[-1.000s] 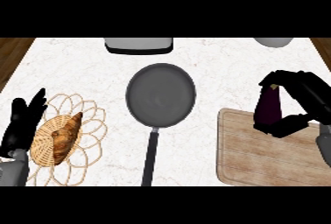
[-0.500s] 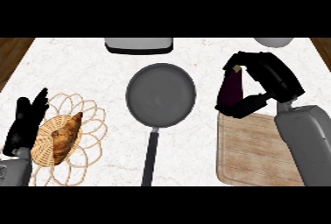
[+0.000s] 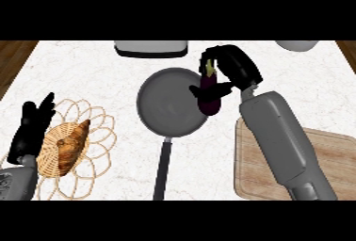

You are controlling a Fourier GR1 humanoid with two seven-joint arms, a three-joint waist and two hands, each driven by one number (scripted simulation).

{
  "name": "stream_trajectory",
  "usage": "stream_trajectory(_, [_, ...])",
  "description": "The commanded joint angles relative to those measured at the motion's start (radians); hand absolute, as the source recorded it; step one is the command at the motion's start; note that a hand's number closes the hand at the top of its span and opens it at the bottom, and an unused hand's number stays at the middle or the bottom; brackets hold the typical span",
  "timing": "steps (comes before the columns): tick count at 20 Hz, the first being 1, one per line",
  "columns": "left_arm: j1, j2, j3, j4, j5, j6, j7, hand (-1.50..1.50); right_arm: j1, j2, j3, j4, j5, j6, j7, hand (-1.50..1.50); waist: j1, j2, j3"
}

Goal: Pick the eggplant from the cutting board and place it in the pan

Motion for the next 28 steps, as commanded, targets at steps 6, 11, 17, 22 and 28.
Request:
stream_trajectory(6, [-0.028, -0.004, -0.009, 0.023, -0.013, -0.010, -0.020, 0.00, -0.197, 0.094, 0.042, 0.492, -0.046, -0.224, -0.085, 1.50, 0.026, 0.011, 0.000])
stream_trajectory(11, [-0.017, -0.015, -0.030, -0.019, -0.008, -0.033, 0.002, 0.00, -0.249, 0.095, 0.152, 0.630, -0.158, -0.302, -0.108, 1.50, 0.065, 0.014, 0.001])
stream_trajectory(17, [-0.069, -0.025, -0.051, -0.016, -0.011, -0.046, 0.010, 0.00, -0.221, 0.096, 0.146, 0.695, -0.346, -0.246, -0.154, -1.50, 0.112, 0.026, 0.002])
stream_trajectory(22, [-0.099, -0.021, -0.051, 0.006, -0.012, -0.054, 0.009, 0.00, -0.211, 0.096, 0.166, 0.734, -0.420, -0.250, -0.220, -1.50, 0.133, 0.036, 0.003])
stream_trajectory(28, [-0.136, -0.058, -0.078, 0.051, -0.047, -0.017, -0.001, 0.00, -0.238, 0.096, 0.193, 0.698, -0.544, -0.295, -0.237, -1.50, 0.146, 0.041, 0.003])
